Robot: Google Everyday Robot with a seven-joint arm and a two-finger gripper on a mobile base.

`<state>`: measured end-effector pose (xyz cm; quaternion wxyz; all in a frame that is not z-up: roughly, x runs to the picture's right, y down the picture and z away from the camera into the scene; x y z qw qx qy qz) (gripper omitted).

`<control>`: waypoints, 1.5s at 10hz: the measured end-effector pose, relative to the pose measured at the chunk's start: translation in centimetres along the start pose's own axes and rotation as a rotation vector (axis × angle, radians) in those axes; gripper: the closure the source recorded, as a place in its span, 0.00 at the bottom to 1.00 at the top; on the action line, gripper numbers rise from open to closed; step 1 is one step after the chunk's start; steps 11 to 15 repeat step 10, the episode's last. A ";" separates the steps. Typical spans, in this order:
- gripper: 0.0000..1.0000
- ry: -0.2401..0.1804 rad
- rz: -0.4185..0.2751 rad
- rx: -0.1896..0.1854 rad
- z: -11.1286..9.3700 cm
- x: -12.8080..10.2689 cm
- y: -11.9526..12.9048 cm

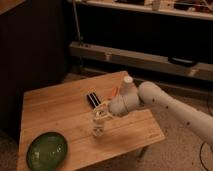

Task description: Stand the bottle upright

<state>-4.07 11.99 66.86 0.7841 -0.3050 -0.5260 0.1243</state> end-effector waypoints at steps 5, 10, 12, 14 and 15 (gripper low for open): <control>0.34 -0.002 -0.007 0.016 -0.6 0.2 0.1; 0.34 -0.020 -0.057 0.047 -5.4 -1.0 1.0; 0.34 -0.020 -0.057 0.047 -5.4 -1.0 1.0; 0.34 -0.020 -0.057 0.047 -5.4 -1.0 1.0; 0.34 -0.020 -0.057 0.047 -5.4 -1.0 1.0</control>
